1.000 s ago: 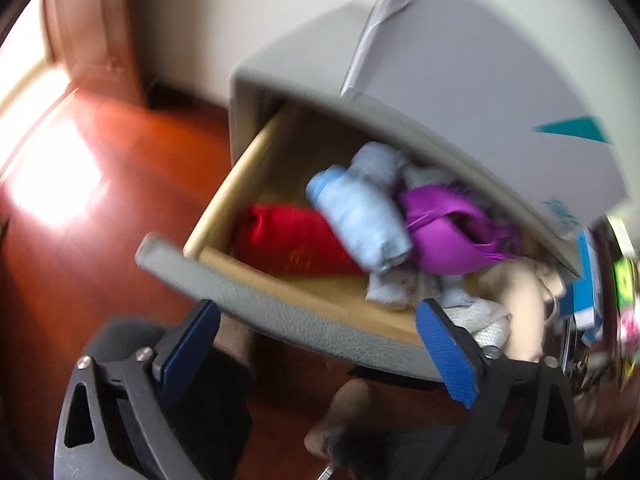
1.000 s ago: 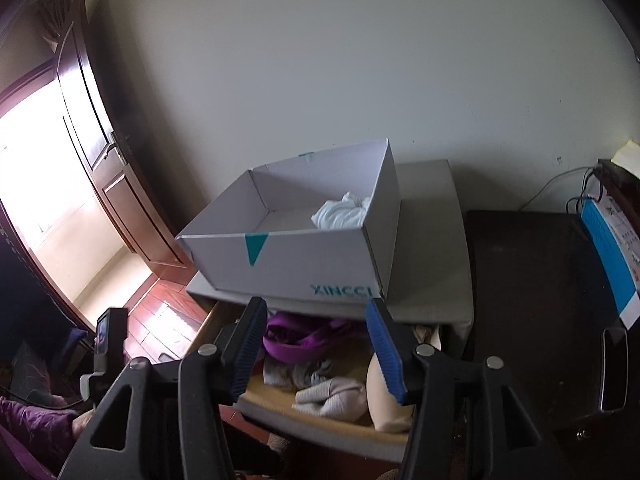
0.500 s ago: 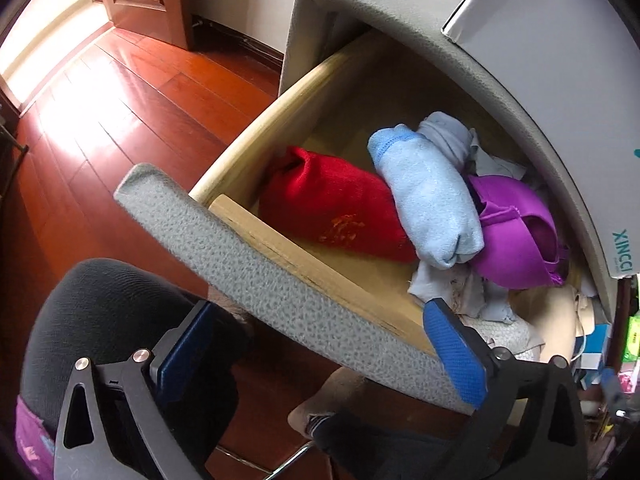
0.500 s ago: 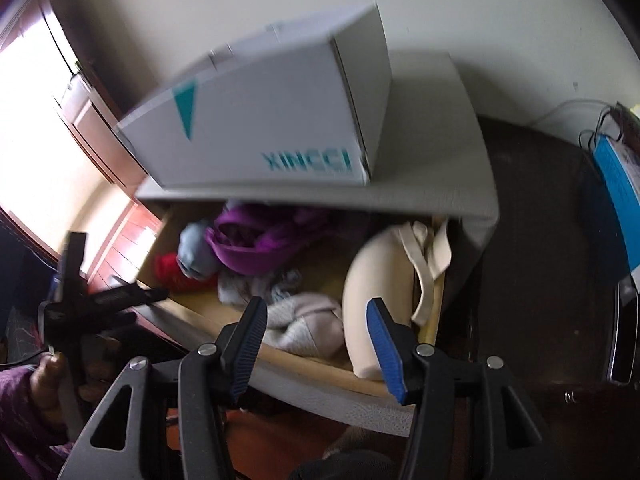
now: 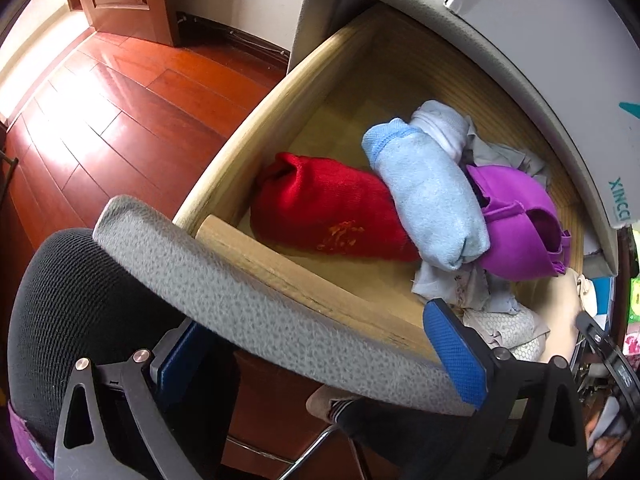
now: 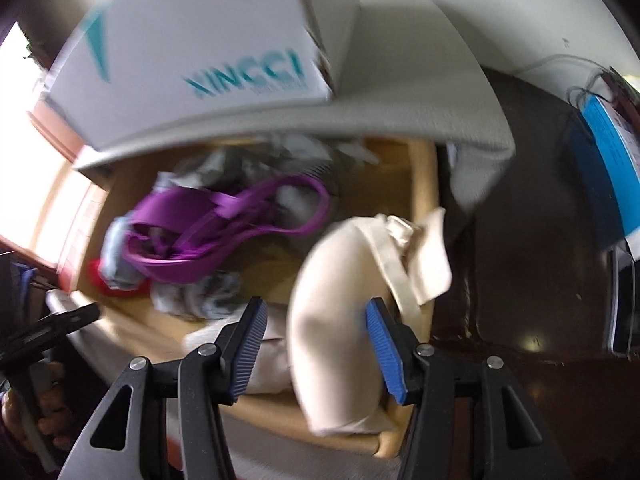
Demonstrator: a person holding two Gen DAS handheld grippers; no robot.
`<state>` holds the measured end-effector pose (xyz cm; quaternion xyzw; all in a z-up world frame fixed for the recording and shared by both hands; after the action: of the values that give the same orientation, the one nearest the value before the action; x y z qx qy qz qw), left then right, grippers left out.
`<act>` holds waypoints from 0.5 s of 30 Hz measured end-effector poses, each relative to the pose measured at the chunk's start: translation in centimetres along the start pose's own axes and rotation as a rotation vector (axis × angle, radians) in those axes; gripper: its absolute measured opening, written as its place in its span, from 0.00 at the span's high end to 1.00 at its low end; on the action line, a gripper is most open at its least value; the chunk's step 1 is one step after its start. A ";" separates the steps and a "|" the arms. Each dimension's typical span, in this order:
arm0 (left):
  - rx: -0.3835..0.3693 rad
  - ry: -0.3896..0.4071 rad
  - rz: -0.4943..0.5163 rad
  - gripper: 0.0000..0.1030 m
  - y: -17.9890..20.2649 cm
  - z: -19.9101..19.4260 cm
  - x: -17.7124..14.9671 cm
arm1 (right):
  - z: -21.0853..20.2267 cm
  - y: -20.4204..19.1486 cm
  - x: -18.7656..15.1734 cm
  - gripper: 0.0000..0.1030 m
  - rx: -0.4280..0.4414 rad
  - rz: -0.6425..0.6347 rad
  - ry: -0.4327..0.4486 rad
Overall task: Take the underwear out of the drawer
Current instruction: 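Grasp the beige bra cup in the drawer with the right gripper, then lift the beige bra into the XINCCI box and open the right gripper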
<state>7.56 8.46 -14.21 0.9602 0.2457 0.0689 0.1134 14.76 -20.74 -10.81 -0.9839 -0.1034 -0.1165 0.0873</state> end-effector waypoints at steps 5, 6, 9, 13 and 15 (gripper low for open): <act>0.006 0.012 0.011 0.00 0.2 -0.1 0.3 | 3.4 0.5 -0.1 0.41 -0.054 0.022 -0.090; 0.002 0.009 0.014 0.00 0.3 -0.1 0.5 | 3.7 0.3 -0.1 0.40 -0.068 0.003 -0.085; 0.004 0.012 0.014 0.01 0.5 -0.5 0.6 | 4.9 0.2 0.2 0.52 -0.053 -0.005 -0.110; 0.010 0.044 0.030 0.03 1.1 -1.2 0.5 | 3.4 0.8 -0.5 0.57 -0.036 -0.006 -0.015; 0.010 0.054 0.042 0.04 1.2 -1.5 0.4 | 1.9 1.1 -1.0 0.57 0.013 0.009 0.029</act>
<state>8.17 7.89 -12.42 0.9635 0.2288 0.0962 0.1006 14.43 -21.57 -13.07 -0.9820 -0.0984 -0.1296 0.0958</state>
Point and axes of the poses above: each gripper's, at about its wrist camera, not at the fingertips, and z roughly the way its jaws point, y to its right, x to its top, the point moved 3 cm from there along z, roughly the way its jaws point, and after that the axes turned 7 degrees about -y, right-handed, at the moved point
